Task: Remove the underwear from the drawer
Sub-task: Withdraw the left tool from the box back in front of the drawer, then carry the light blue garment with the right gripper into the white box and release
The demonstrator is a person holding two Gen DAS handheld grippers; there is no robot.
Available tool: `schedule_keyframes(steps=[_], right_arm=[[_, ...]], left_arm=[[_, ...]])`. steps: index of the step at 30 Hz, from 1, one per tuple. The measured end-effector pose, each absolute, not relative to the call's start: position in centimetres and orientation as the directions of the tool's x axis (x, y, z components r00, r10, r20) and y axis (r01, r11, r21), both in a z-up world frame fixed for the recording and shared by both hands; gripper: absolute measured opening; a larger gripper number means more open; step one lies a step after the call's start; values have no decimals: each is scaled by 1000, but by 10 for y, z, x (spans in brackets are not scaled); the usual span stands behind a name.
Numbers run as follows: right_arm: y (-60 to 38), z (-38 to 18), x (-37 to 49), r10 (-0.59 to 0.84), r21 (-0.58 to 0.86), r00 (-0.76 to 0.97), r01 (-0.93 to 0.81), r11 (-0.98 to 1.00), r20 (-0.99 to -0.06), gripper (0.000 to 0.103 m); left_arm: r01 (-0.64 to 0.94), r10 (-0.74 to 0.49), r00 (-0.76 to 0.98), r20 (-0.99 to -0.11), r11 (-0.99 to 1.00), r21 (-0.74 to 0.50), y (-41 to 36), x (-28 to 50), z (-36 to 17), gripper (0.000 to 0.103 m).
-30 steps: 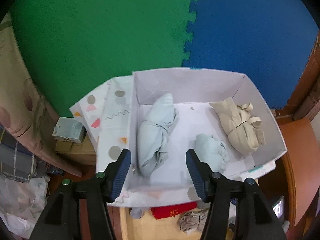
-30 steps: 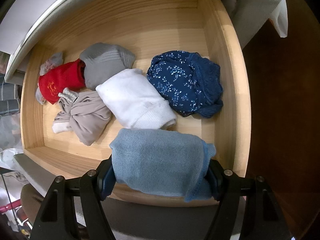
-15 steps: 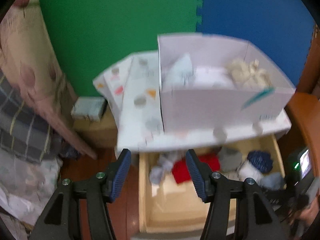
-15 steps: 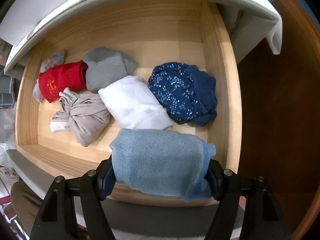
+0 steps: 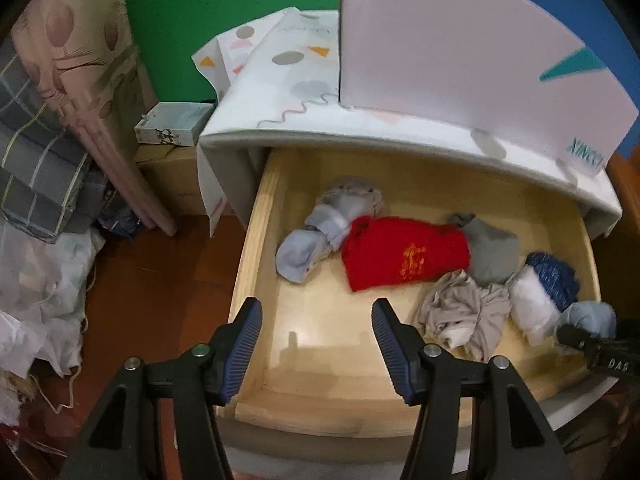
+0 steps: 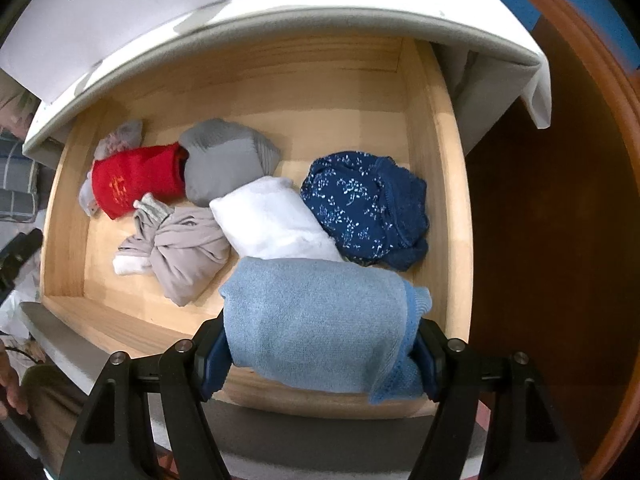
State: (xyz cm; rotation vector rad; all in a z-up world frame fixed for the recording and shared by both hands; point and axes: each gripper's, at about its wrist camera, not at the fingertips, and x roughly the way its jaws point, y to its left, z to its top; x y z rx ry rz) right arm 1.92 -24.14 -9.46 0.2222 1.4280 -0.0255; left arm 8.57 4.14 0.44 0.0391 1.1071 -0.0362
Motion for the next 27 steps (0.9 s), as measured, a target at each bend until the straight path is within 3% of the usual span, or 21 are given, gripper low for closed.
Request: schedule_keyframes(steps=[10,27], right_arm=[[-230,-57,35,150,174,192,115,978,-970,69],[-221,121,104,97,108,424,1,994,-901,69]], left_arm=[[16,8,453,-892,1000,18,48,88,2,58],[-32,10,444,-896,999,-4,62,89,0,58]])
